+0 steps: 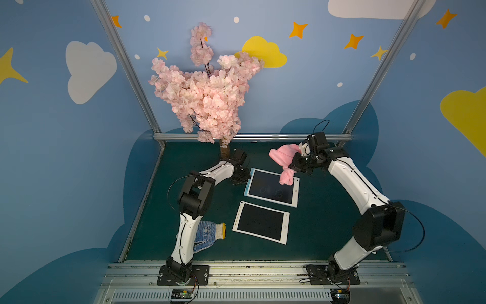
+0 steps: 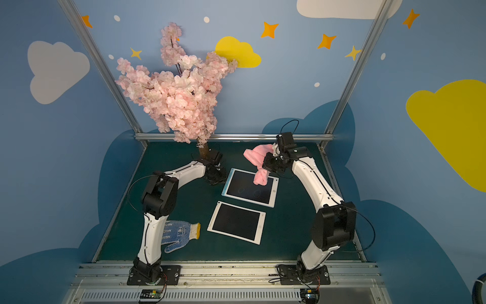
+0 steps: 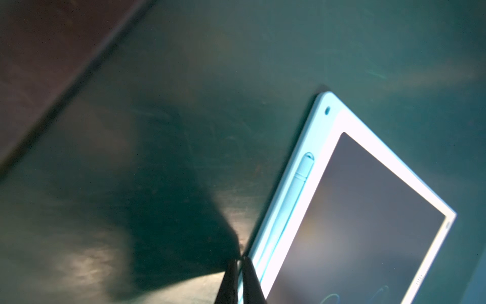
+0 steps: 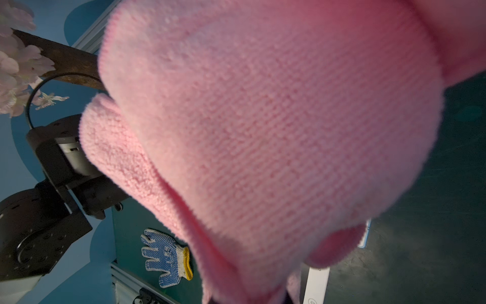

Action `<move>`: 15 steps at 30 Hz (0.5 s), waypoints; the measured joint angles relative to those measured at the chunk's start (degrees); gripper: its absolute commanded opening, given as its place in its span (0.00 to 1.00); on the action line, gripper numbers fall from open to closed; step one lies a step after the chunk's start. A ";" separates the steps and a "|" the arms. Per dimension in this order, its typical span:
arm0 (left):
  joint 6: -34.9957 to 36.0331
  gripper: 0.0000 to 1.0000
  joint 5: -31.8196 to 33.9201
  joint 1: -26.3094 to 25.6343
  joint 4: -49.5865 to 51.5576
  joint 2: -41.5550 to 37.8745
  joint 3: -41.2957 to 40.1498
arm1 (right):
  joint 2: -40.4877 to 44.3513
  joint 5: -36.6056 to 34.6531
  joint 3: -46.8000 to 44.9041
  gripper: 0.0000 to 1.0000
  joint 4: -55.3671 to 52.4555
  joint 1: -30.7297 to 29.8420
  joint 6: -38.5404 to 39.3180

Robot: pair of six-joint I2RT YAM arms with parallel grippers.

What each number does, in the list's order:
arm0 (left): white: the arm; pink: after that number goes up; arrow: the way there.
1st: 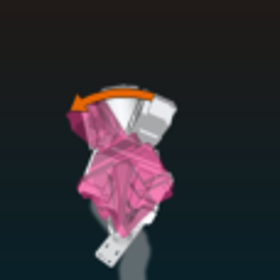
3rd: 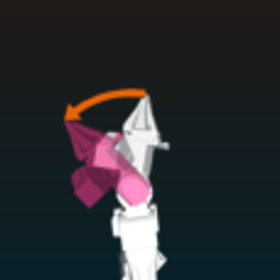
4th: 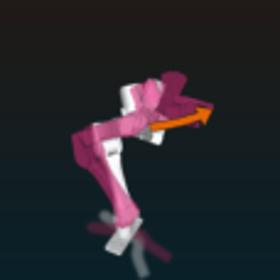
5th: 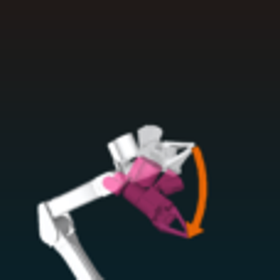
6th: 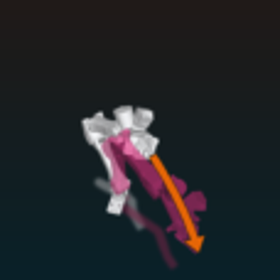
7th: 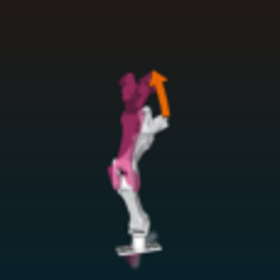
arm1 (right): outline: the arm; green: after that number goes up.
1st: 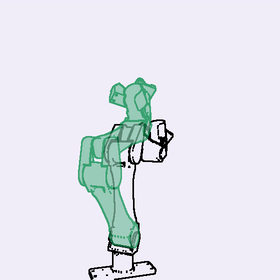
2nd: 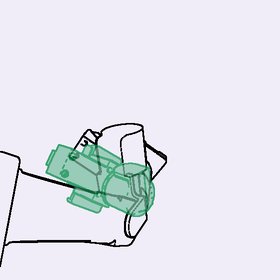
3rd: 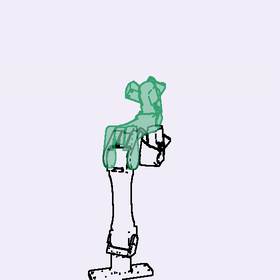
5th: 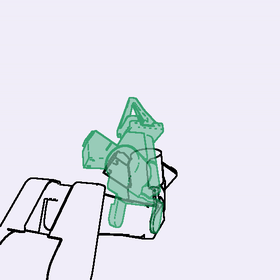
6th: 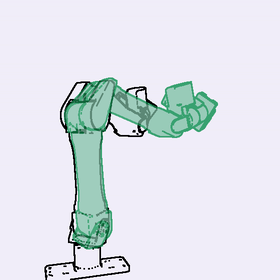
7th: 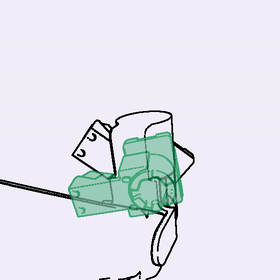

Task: Wipe the drawing tablet
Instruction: Wipe the dirt from the drawing tablet.

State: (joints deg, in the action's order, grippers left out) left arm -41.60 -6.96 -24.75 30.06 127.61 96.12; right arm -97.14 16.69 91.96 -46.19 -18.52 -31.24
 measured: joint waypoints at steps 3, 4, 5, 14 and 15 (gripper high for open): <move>0.02 0.08 0.52 0.35 0.28 -0.57 -0.98 | -5.33 0.37 3.76 0.00 0.02 -2.95 -0.81; 0.00 0.08 0.70 0.57 0.26 -1.25 -2.01 | -7.52 0.37 5.44 0.00 -0.24 -4.42 -1.25; -0.04 0.08 0.70 0.83 0.22 -2.03 -3.17 | -9.70 0.37 6.99 0.00 -0.42 -5.90 -1.64; -0.24 0.08 -1.44 3.61 -0.79 -8.00 -10.10 | -27.96 0.59 17.64 0.00 -0.81 -15.89 -8.04; -0.35 0.08 -1.77 3.76 -1.11 -8.74 -11.06 | -29.20 0.68 18.34 0.00 -0.76 -16.35 -8.61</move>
State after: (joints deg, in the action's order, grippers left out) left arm -41.95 -8.73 -20.99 28.95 118.87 85.06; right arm -126.34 17.37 110.30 -46.96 -34.87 -39.86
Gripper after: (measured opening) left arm 0.076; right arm 0.064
